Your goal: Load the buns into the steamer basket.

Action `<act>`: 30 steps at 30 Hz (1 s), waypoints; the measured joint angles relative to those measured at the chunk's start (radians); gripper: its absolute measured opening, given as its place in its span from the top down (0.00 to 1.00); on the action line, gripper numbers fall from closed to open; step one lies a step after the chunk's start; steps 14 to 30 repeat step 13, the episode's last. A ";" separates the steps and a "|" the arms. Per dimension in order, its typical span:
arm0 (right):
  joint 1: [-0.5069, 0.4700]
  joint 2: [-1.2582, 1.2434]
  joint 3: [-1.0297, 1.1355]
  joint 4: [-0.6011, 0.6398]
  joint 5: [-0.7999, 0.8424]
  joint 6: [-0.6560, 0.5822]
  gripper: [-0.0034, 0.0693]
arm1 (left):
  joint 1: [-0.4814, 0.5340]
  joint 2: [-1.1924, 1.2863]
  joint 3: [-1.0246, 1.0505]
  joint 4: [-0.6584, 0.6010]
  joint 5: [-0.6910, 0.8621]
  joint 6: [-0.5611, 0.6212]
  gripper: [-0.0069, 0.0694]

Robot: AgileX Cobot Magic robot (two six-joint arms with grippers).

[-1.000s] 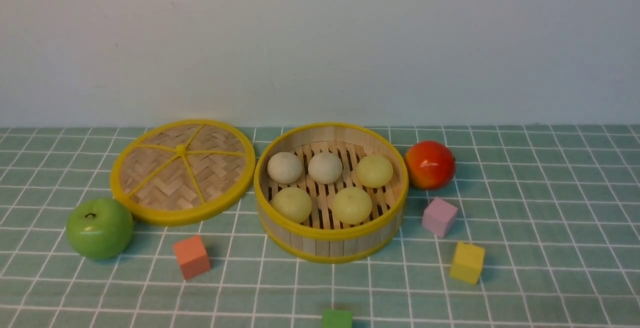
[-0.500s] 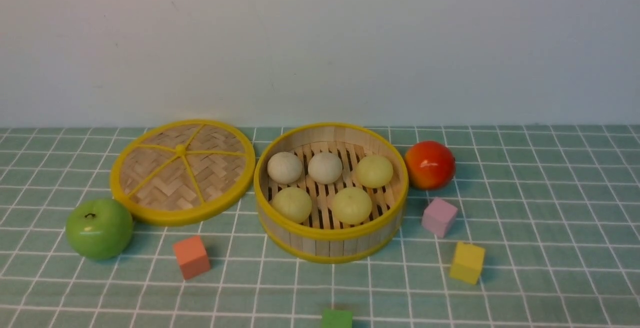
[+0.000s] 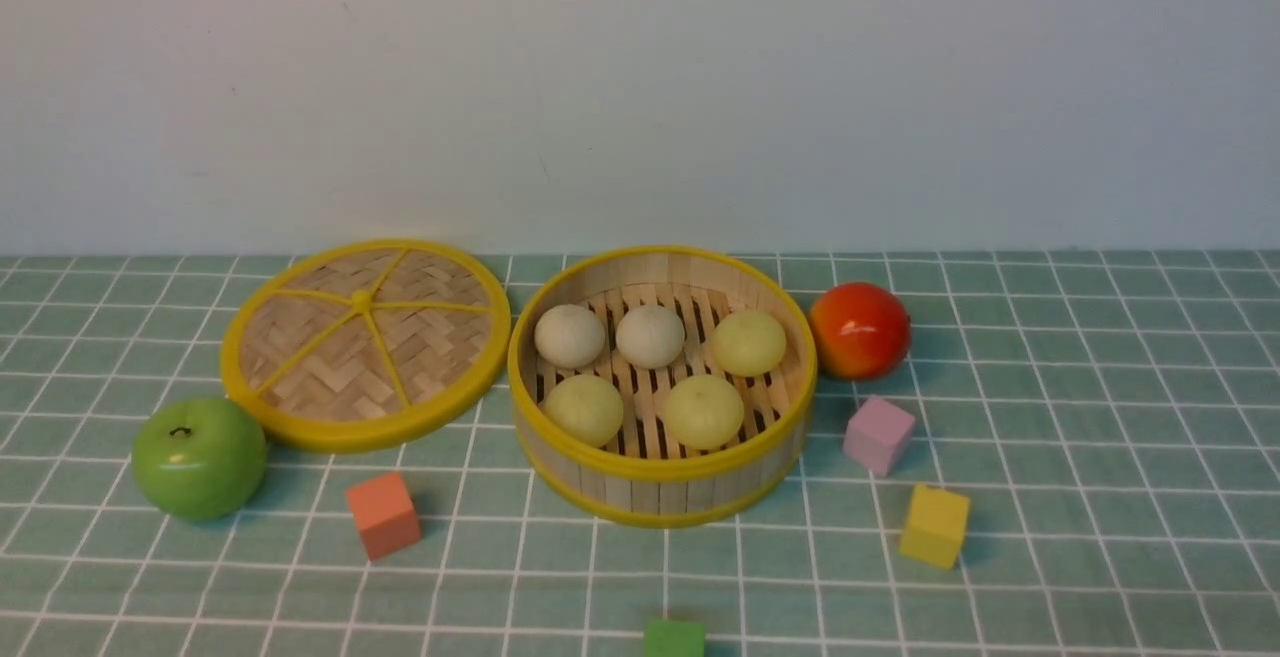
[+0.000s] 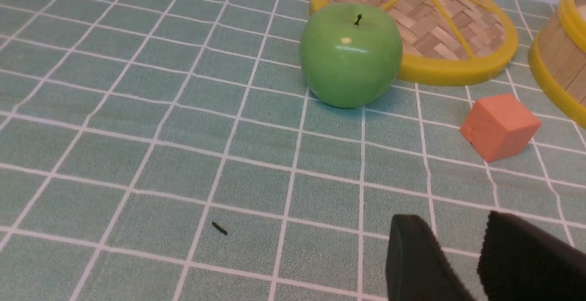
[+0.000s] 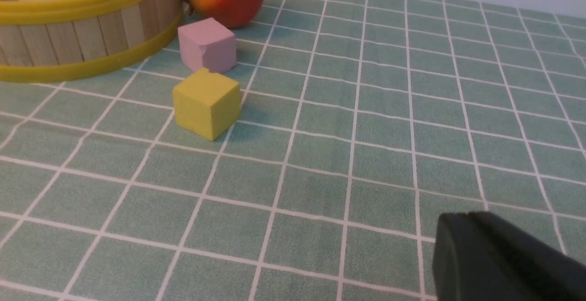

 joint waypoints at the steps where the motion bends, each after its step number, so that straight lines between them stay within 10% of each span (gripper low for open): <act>1: 0.000 0.000 0.000 0.000 0.000 0.000 0.89 | 0.000 0.000 0.000 0.000 0.000 0.000 0.60; 30: 0.000 0.000 0.000 -0.001 0.000 0.000 0.86 | 0.000 0.000 0.000 0.000 0.000 0.000 0.60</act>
